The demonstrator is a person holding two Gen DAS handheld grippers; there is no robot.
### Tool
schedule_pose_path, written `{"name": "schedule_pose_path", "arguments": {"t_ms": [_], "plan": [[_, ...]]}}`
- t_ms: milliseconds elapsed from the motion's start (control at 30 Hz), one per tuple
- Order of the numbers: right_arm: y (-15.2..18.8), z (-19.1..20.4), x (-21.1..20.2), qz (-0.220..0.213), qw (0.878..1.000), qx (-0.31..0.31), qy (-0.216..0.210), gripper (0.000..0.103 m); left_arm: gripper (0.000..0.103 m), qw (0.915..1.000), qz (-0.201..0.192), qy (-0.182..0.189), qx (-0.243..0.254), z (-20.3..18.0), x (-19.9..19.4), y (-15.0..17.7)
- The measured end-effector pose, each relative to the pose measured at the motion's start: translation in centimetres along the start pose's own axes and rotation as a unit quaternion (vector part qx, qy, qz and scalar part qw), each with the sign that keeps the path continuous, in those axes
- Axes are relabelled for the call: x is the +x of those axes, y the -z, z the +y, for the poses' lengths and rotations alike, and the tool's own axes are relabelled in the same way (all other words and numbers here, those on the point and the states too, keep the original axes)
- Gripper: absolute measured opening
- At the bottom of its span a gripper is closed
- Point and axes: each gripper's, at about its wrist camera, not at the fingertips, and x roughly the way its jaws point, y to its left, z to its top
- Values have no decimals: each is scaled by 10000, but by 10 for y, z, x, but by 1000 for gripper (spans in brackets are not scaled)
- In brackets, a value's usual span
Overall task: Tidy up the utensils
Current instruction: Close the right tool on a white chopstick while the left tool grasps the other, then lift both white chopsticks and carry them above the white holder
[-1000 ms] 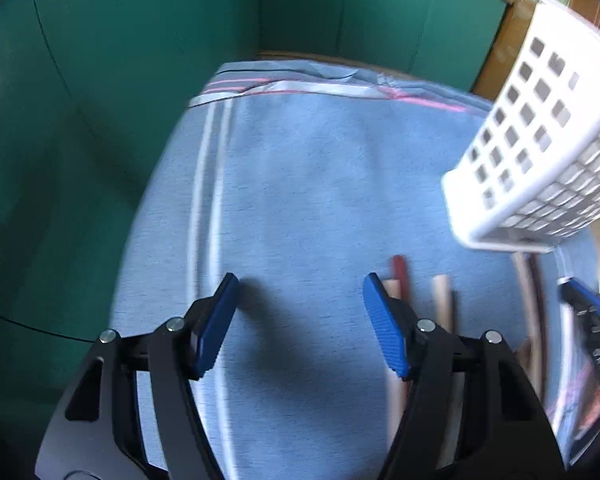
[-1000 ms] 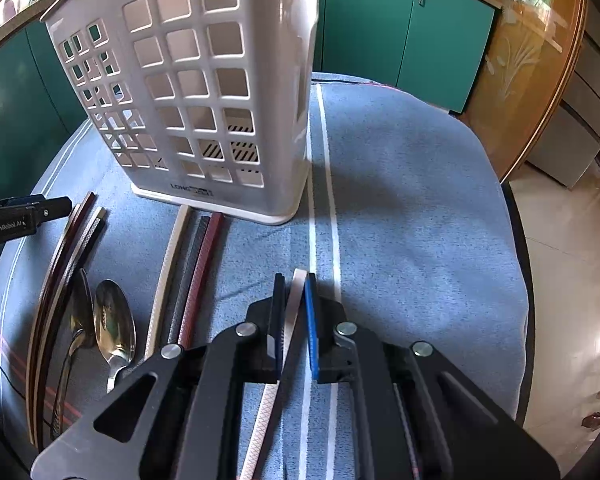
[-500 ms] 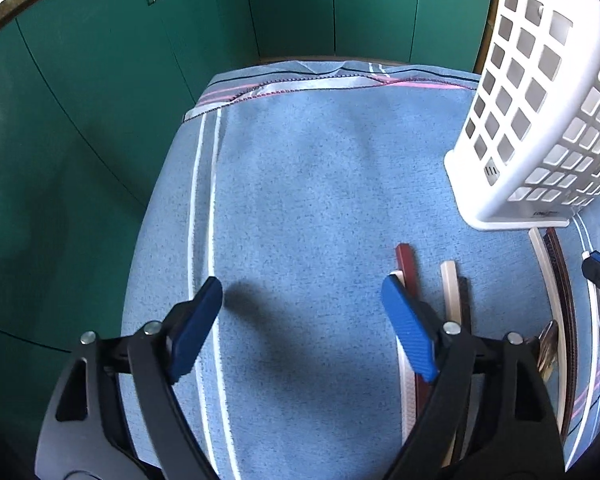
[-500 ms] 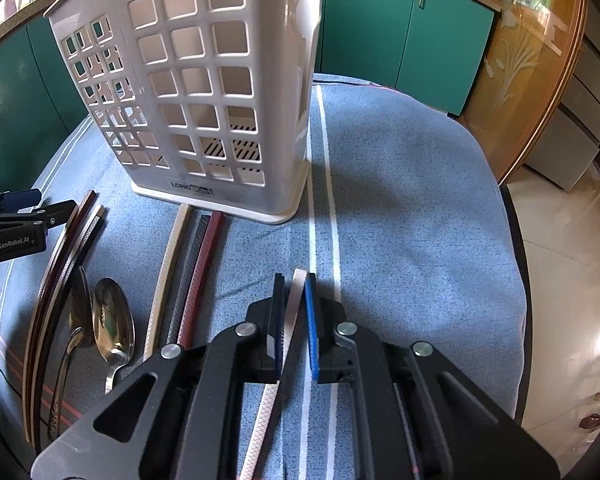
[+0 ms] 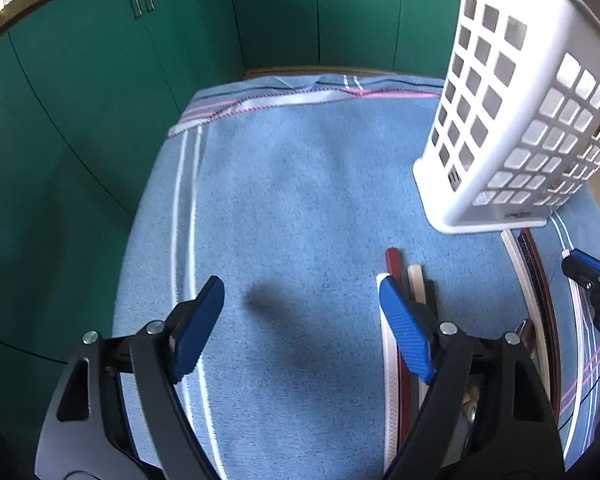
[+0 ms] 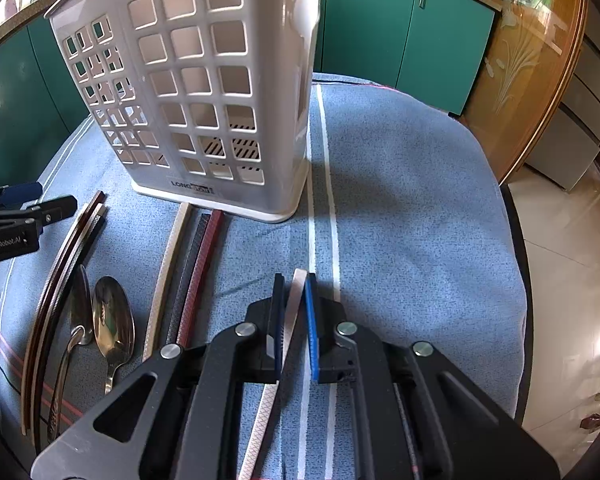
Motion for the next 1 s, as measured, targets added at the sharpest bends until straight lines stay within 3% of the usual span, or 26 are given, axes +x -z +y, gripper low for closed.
{"name": "schedule_pose_path", "arguments": {"t_ms": [300,500,633,867,900,933,1000], "plan": [[0,-1,0,1,10000,-8,16,10,79,9998,110,117,87,-10,3,3],[1,1,0,-6,10000,-28,28,10,80,9999,151,5,34,-9,7,4],[3,4,0,-35,10000,-70,29,10,59,9997,167,126,-90,-2,8,1],[3,11,-1,-23,9999,-118,55,10,34,9996,136,254,2,-9,4,2],[3,12,-1,-17,10000,-93,11,10,17,9995,136,268,-20,-8,3,2],[2,11,-1,-26,10000,-35,-48,9,8,9994,150,294,-86,-7,3,2],[0,10,-2,-34,9997,96,-201,8,6,9989,189,400,-131,-5,3,1]]}}
